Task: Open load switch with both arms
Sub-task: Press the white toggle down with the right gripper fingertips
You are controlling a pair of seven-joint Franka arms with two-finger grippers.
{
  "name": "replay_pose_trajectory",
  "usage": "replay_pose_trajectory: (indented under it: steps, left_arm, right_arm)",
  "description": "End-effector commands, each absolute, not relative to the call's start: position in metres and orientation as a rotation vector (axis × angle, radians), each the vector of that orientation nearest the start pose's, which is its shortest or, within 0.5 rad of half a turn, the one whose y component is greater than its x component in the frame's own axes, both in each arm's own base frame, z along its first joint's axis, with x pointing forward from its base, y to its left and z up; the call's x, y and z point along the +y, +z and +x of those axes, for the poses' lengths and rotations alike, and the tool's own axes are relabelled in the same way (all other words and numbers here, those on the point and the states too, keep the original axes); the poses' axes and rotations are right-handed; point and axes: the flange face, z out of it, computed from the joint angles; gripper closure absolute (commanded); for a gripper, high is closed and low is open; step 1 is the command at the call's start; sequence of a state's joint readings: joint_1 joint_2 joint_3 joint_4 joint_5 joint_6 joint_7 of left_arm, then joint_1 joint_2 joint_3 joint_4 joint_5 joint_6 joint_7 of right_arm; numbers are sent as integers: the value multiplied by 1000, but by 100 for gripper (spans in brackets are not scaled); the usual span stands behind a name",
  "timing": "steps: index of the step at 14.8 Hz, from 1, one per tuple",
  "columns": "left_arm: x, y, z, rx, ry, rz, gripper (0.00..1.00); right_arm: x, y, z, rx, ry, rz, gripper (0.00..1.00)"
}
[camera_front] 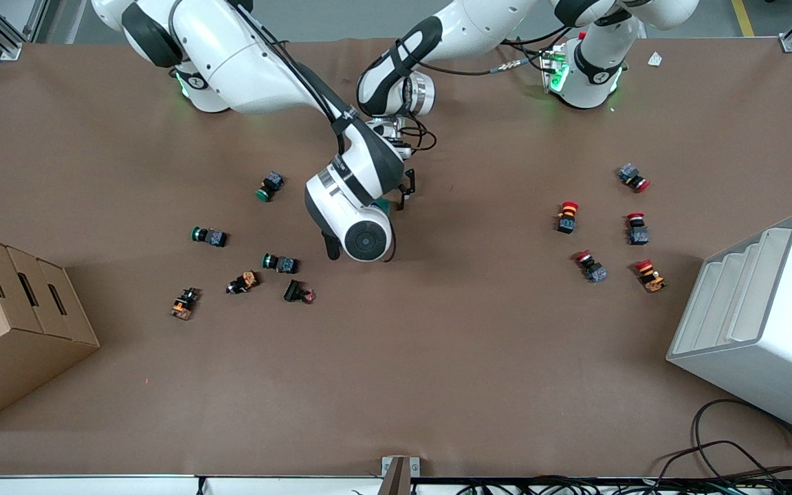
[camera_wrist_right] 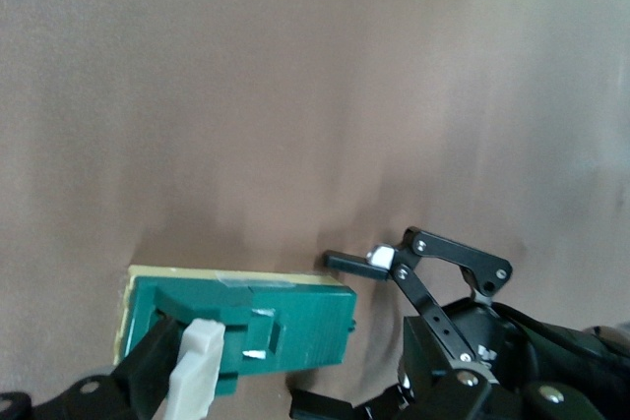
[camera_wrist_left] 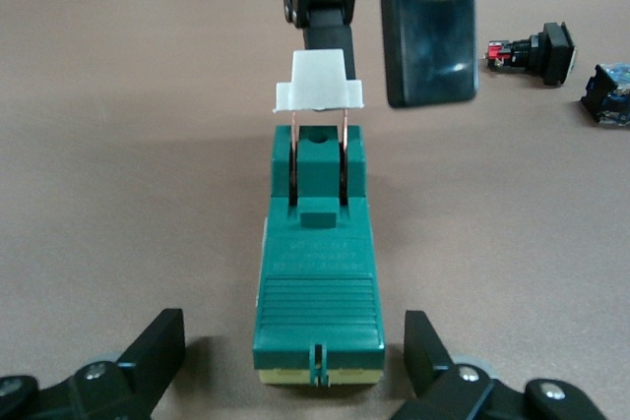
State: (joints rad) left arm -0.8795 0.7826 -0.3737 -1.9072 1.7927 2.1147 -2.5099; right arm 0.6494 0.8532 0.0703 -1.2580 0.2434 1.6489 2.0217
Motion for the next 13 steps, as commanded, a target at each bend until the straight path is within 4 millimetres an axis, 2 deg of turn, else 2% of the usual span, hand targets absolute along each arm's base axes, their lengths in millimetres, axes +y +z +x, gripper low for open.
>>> replay_pose_trajectory:
  steps: [1, 8, 13]
  left_arm:
    - [-555, 94, 229, 118, -1515, -2828, 2]
    - [-555, 94, 229, 111, -1516, -2832, 1]
    - [-554, 90, 228, 109, -1506, -2833, 1]
  right_arm:
    - [475, 238, 508, 2212, 743, -2660, 0]
    - [476, 242, 493, 2203, 815, -2748, 0]
    - [486, 231, 479, 2198, 802, -2776, 0]
